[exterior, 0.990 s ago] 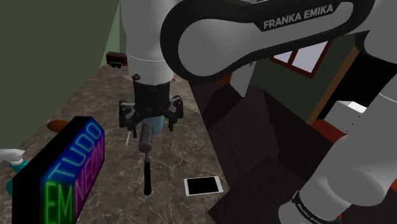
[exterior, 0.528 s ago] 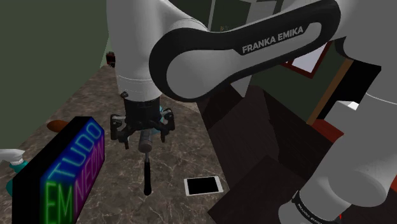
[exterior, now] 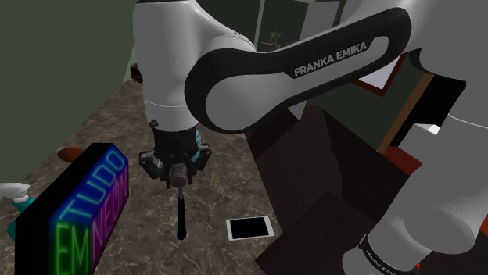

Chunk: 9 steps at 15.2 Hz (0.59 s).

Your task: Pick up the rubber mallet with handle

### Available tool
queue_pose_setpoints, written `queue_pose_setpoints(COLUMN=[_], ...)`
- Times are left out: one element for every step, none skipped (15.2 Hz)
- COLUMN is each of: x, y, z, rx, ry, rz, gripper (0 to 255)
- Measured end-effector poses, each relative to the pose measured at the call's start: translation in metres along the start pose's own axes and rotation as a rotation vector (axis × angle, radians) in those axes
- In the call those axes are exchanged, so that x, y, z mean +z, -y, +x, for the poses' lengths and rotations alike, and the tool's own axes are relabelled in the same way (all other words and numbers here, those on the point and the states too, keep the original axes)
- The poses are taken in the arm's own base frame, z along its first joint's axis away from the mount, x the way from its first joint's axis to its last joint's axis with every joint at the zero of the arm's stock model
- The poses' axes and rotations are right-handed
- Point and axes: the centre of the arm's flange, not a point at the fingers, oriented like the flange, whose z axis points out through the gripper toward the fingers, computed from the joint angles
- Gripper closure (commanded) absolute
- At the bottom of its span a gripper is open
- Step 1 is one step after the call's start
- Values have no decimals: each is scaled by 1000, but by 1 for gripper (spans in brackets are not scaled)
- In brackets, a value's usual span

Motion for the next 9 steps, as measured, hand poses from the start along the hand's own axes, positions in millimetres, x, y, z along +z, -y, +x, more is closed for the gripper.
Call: queue_pose_setpoints(x=[0,0,0,0,0,-2,-6,-11,-16], y=[0,0,0,0,0,0,0,0,0], z=[0,0,0,0,0,0,1,1,2], rx=[0,0,0,0,0,0,0,0,0], ry=[0,0,0,0,0,1,1,1,1], rz=[0,0,0,0,0,-1,-1,-1,-1], gripper=[255,255,255,255,255,255,255,255,255])
